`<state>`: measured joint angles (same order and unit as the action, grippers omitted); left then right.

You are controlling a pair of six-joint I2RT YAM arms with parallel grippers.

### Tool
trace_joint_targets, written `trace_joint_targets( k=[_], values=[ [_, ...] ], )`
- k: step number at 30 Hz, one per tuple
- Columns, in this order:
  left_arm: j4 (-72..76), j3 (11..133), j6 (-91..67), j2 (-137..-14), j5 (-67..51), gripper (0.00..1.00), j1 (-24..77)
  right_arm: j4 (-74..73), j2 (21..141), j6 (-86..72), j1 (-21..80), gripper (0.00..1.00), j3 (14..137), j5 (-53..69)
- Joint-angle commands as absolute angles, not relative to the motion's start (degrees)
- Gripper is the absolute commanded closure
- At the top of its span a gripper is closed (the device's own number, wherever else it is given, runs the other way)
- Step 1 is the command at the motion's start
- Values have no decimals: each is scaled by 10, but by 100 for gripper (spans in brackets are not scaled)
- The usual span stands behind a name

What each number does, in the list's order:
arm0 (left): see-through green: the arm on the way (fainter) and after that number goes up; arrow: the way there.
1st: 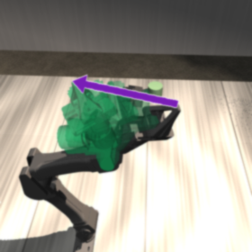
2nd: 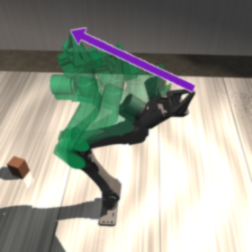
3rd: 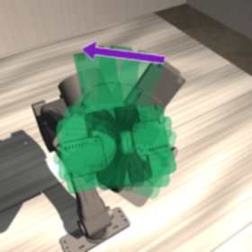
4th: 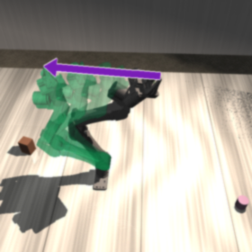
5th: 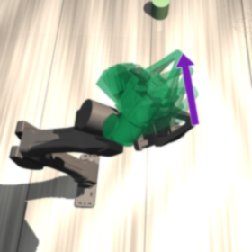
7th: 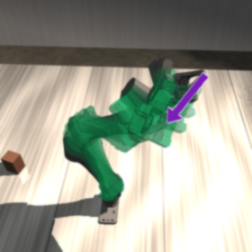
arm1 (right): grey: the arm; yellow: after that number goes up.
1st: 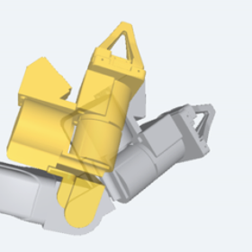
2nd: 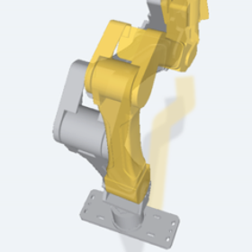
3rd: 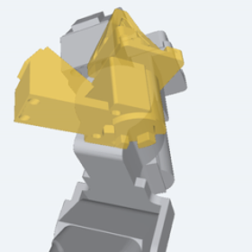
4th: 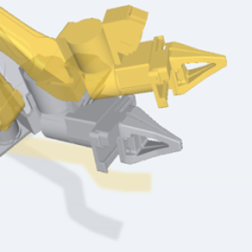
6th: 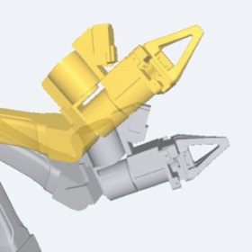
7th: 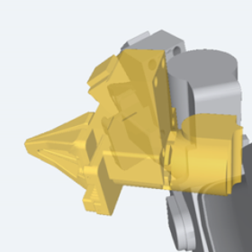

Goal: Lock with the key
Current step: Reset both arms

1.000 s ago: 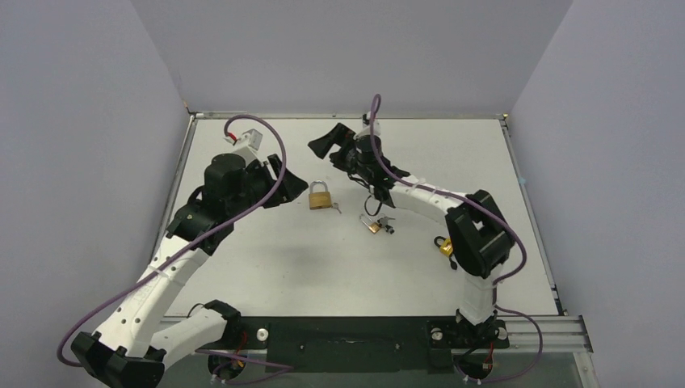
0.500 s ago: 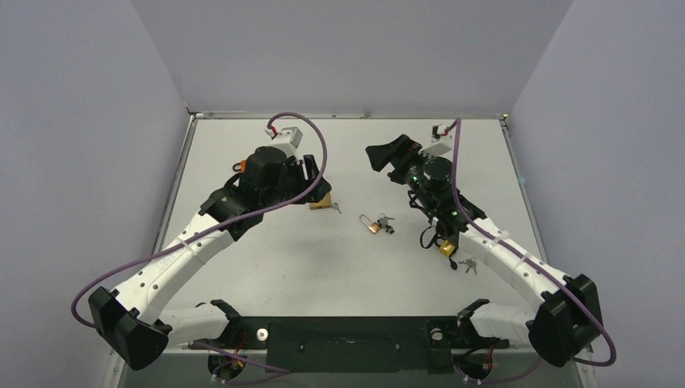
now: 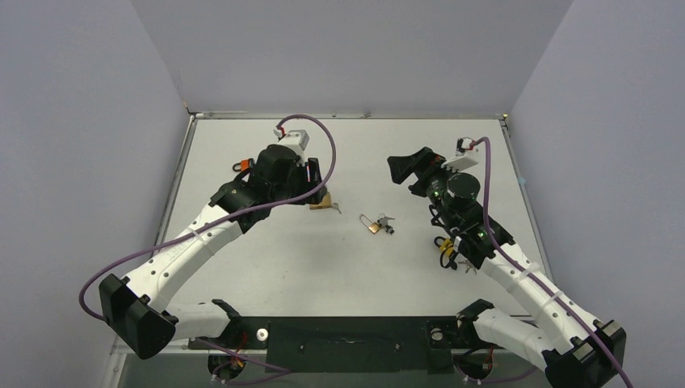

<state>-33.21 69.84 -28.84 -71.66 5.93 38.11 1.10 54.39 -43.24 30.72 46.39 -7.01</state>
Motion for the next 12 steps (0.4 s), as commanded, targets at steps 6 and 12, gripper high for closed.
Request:
trace_joint_targets(
  k=[6,12],
  values=[
    [-298,718,-271,-695,67,46,382,2,532,-415,304,8,469,-86],
    [-304,719,-265,-693,77,46,382,2,532,-414,305,8,468,-85]
  ],
)
